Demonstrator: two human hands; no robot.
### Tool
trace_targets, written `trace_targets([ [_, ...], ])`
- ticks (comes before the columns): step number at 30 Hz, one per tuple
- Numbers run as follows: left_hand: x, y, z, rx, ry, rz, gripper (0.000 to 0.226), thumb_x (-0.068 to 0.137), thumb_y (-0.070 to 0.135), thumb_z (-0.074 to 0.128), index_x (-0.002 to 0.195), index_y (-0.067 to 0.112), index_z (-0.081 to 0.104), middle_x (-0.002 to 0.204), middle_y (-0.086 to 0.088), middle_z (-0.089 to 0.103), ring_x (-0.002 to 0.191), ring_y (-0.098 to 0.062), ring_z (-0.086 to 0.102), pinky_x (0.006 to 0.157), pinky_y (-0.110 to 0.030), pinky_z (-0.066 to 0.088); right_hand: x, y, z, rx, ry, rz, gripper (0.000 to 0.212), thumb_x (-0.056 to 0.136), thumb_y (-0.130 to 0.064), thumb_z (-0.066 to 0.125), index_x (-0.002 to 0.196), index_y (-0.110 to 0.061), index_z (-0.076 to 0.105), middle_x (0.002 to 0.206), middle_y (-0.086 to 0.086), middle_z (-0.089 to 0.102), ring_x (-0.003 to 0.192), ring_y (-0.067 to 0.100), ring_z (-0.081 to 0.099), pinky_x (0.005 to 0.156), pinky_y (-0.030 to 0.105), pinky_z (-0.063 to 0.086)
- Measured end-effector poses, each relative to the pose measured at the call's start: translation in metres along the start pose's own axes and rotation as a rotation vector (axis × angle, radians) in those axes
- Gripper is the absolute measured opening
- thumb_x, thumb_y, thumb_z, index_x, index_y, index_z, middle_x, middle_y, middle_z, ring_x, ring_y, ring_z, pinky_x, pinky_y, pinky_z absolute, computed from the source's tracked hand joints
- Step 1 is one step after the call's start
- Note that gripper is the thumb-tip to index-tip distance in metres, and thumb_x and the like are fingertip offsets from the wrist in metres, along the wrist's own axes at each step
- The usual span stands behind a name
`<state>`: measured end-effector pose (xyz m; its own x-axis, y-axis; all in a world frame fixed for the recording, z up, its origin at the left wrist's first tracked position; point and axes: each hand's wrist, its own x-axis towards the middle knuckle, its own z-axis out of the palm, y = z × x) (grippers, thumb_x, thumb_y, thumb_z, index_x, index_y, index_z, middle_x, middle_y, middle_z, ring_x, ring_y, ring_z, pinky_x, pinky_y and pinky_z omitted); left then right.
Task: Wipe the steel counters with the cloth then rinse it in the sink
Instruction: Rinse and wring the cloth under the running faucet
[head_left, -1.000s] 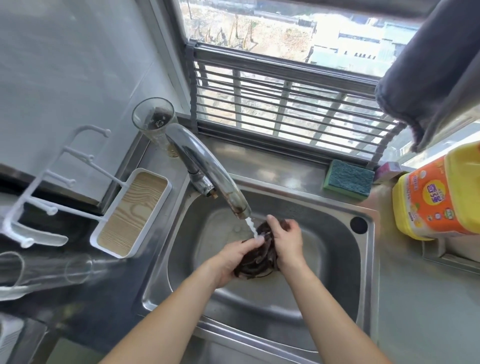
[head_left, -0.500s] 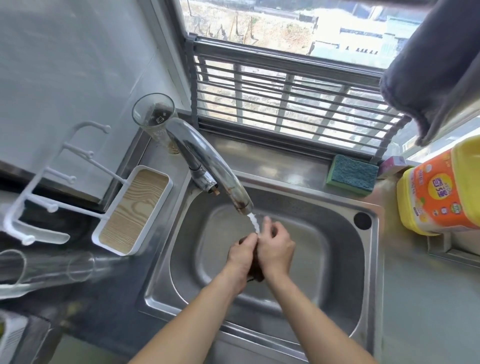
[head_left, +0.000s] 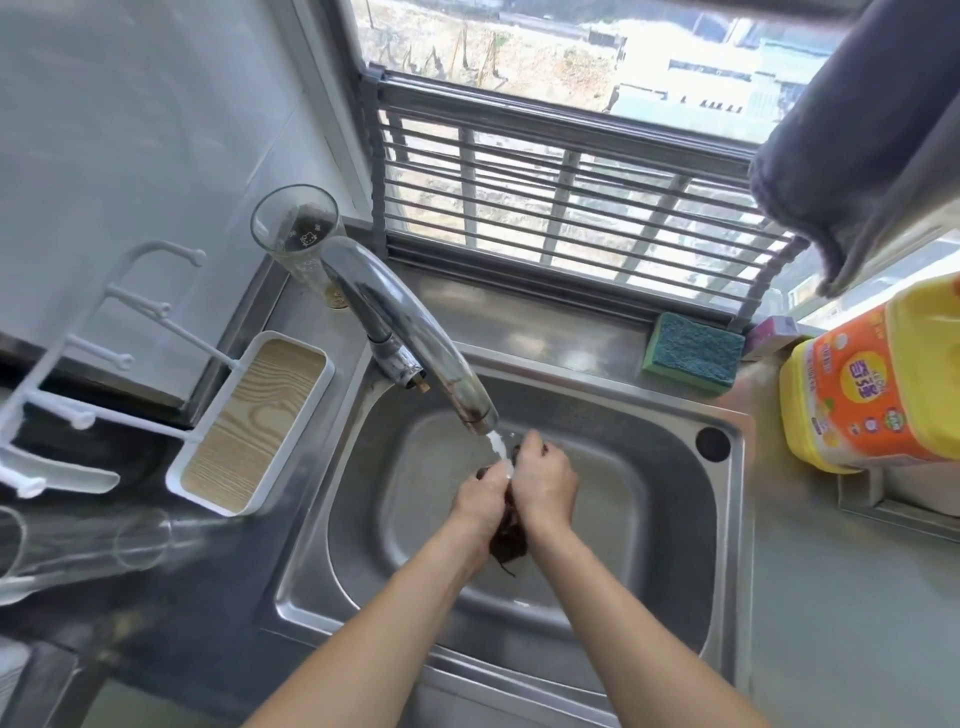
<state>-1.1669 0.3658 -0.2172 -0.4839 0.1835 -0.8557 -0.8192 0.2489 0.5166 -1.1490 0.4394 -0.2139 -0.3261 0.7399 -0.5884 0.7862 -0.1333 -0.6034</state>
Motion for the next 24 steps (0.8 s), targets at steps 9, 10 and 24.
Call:
trace_targets([
  [9, 0.003, 0.002, -0.008, -0.009, -0.104, -0.096, 0.036, 0.07, 0.035, 0.056, 0.098, 0.013, 0.063, 0.079, -0.01, 0.064, 0.065, -0.025, 0.061, 0.053, -0.028, 0.049, -0.004, 0.024, 0.006, 0.011, -0.014, -0.018, 0.042, 0.1, -0.047, 0.048, 0.088, -0.013, 0.068, 0.093, 0.015, 0.073, 0.096, 0.038, 0.066, 0.081, 0.039, 0.049],
  [10, 0.001, 0.004, -0.007, -0.033, -0.114, -0.1, 0.042, 0.068, 0.036, 0.057, 0.104, 0.015, 0.062, 0.085, -0.011, 0.066, 0.07, -0.027, 0.064, 0.053, -0.031, 0.052, 0.003, 0.025, 0.005, 0.063, -0.053, -0.016, 0.042, 0.099, -0.05, 0.051, 0.086, -0.013, 0.067, 0.089, 0.012, 0.073, 0.094, 0.036, 0.066, 0.082, 0.039, 0.05],
  [24, 0.011, 0.012, -0.01, -0.227, 0.146, -0.019, 0.049, 0.097, 0.055, 0.054, 0.082, 0.01, 0.069, 0.074, -0.006, 0.071, 0.069, -0.025, 0.068, 0.068, -0.032, 0.055, -0.049, 0.038, 0.016, 0.201, 0.012, -0.311, 0.031, 0.096, -0.036, 0.066, 0.079, -0.016, 0.049, 0.065, -0.005, 0.06, 0.063, 0.008, 0.055, 0.066, 0.03, 0.044],
])
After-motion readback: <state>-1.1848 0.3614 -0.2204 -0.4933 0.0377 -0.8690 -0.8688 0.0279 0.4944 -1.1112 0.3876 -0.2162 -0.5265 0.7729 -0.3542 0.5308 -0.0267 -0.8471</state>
